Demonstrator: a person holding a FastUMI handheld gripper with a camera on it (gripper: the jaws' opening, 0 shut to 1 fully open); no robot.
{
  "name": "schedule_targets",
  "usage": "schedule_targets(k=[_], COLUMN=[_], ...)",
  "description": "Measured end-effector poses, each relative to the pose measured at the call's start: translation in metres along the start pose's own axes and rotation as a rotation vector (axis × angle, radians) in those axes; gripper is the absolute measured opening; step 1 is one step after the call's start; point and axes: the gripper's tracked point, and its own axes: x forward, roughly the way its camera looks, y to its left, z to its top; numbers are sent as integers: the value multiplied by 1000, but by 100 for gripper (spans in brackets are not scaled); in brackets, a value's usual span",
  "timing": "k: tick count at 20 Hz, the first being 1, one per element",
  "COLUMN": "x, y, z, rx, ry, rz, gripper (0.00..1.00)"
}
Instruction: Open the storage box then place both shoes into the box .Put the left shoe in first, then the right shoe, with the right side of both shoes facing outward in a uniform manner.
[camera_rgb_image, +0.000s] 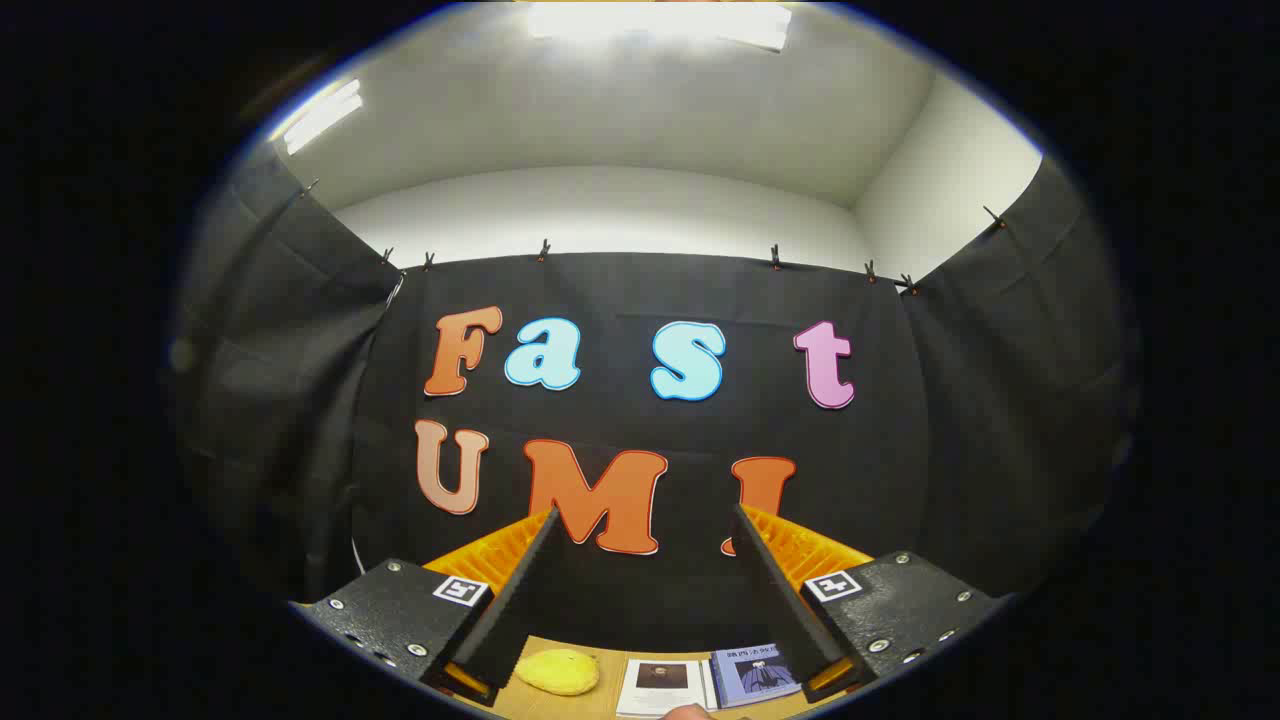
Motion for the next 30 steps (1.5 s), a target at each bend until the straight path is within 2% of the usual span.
schedule_targets(k=[15,23,30], x=[-5,-10,-36], y=[28,88,165], z=[-6,-84,-176], rx=[2,75,235], ry=[18,242,493], rz=[51,200,373], gripper=[99,99,99])
